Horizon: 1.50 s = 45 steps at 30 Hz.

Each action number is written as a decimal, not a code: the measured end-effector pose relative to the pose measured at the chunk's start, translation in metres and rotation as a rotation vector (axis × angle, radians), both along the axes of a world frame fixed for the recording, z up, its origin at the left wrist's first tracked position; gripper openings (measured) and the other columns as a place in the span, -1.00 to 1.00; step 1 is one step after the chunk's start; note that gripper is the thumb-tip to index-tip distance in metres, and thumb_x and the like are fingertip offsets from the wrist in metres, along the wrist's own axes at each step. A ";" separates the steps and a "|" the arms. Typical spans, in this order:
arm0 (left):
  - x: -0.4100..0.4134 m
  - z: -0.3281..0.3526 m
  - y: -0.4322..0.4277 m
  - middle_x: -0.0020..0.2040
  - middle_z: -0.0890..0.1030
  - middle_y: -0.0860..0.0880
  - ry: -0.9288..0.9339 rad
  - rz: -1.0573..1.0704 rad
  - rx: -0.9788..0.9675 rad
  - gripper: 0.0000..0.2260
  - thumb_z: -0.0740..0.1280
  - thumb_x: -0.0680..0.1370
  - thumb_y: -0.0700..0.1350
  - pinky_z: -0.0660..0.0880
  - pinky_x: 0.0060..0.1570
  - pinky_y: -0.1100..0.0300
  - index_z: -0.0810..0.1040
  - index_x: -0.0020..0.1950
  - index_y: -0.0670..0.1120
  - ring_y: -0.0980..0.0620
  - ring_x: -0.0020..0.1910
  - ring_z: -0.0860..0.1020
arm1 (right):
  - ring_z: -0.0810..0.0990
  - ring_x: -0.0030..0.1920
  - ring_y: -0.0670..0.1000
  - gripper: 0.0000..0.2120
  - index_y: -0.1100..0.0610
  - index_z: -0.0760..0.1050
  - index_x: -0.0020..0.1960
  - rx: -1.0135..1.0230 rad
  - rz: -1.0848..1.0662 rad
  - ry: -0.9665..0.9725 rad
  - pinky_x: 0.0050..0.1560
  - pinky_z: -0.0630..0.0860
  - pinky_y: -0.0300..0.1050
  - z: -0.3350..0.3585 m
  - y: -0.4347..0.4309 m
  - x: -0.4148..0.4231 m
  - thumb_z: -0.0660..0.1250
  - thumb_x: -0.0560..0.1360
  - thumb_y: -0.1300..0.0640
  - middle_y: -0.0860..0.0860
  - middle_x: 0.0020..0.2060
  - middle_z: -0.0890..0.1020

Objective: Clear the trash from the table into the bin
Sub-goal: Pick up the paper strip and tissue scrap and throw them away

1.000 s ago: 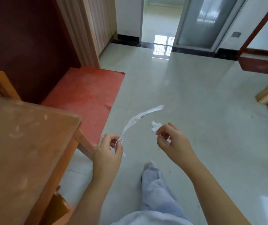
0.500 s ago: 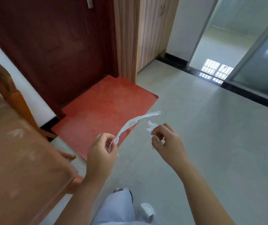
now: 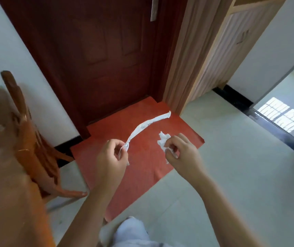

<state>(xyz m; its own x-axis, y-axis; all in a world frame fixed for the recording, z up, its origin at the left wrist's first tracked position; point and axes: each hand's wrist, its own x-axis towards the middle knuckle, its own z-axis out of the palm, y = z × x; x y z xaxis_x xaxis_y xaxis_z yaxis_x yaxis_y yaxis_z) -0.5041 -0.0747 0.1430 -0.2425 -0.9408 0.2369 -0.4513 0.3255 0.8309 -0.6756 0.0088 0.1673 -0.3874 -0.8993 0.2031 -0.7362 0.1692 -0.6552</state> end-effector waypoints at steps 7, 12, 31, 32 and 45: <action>-0.021 -0.002 -0.084 -0.38 0.57 0.04 -0.036 0.172 0.054 -0.92 0.33 0.50 -0.22 0.43 -0.35 0.32 0.50 -0.16 -0.06 0.15 -0.34 0.54 | 0.45 -0.25 -0.22 -0.84 0.14 0.49 -0.22 0.017 0.185 -0.055 -0.32 0.34 -0.47 -0.015 -0.115 -0.035 0.33 0.36 0.38 -0.11 -0.28 0.41; -0.038 -0.001 -0.140 -0.38 0.57 0.02 -0.024 0.387 0.109 -0.96 0.34 0.50 -0.12 0.35 -0.40 0.48 0.51 -0.12 -0.06 0.13 -0.38 0.53 | 0.45 -0.24 -0.10 -0.87 0.15 0.49 -0.23 -0.017 0.372 -0.102 -0.34 0.36 -0.39 -0.016 -0.223 -0.060 0.32 0.37 0.36 -0.04 -0.27 0.45; -0.003 0.040 -0.276 -0.26 0.58 0.04 0.159 1.225 0.099 -0.78 0.31 0.51 -0.21 0.48 -0.31 0.23 0.47 -0.22 0.11 0.07 -0.29 0.54 | 0.48 -0.28 -0.06 -0.89 0.12 0.49 -0.19 -0.010 1.078 -0.086 -0.21 0.46 -0.07 0.015 -0.493 0.000 0.31 0.39 0.32 0.01 -0.23 0.48; 0.006 0.042 -0.283 -0.26 0.57 0.06 0.153 1.250 0.088 -0.77 0.31 0.51 -0.21 0.44 -0.32 0.32 0.46 -0.24 0.11 0.11 -0.30 0.53 | 0.48 -0.28 -0.06 -0.88 0.12 0.49 -0.20 -0.012 1.099 -0.087 -0.22 0.46 -0.08 0.015 -0.502 0.010 0.31 0.38 0.32 0.01 -0.23 0.48; 0.174 0.054 -0.373 -0.41 0.57 0.03 0.327 1.499 0.018 -0.82 0.29 0.50 -0.21 0.41 -0.27 0.22 0.49 -0.20 0.07 0.17 -0.35 0.51 | 0.45 -0.21 -0.11 -0.86 0.12 0.51 -0.16 -0.039 1.278 -0.019 -0.21 0.36 -0.40 0.032 -0.624 0.199 0.32 0.39 0.34 0.00 -0.23 0.48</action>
<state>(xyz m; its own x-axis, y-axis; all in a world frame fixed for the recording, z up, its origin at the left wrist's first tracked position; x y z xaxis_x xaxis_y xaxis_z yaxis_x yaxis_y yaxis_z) -0.3299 -0.4480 0.1966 0.9603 -0.2683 0.0759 -0.1477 -0.2586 0.9546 -0.4762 -0.6157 0.1992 0.7413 -0.6263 0.2414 -0.3508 -0.6681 -0.6562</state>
